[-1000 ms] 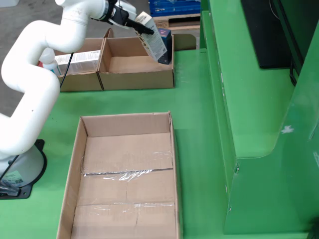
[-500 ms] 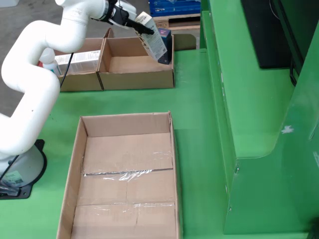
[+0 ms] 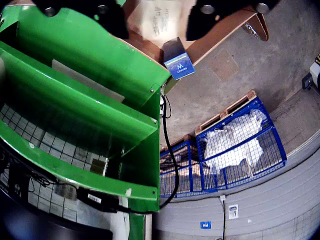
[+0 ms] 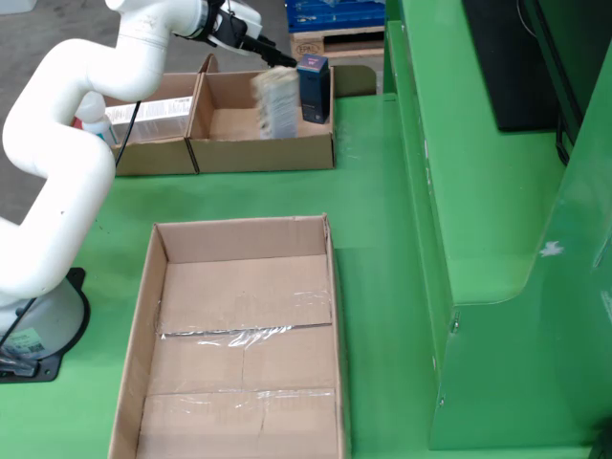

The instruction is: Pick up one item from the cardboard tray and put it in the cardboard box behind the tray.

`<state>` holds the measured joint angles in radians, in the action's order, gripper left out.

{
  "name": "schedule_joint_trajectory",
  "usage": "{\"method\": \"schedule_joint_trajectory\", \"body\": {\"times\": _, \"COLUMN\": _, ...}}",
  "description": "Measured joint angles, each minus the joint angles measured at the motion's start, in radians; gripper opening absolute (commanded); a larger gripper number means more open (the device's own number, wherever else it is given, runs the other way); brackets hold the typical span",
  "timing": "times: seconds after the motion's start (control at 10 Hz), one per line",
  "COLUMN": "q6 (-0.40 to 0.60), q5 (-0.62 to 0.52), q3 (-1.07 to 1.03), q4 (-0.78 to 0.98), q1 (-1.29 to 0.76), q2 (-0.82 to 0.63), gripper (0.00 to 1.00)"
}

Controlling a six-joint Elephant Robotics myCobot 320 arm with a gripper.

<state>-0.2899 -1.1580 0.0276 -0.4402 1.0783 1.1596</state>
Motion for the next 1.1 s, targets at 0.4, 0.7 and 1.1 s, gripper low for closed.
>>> {"method": "schedule_joint_trajectory", "body": {"times": 0.4, "q6": 0.000, "q5": 0.000, "q3": 0.000, "q4": 0.000, "q1": 0.000, "q2": 0.000, "gripper": 1.00}}
{"method": "schedule_joint_trajectory", "body": {"times": 0.7, "q6": 0.000, "q5": 0.000, "q3": 0.000, "q4": 0.000, "q1": -0.002, "q2": 0.000, "gripper": 1.00}}
{"method": "schedule_joint_trajectory", "body": {"times": 1.1, "q6": 0.000, "q5": 0.000, "q3": 0.000, "q4": 0.000, "q1": -0.002, "q2": 0.000, "gripper": 1.00}}
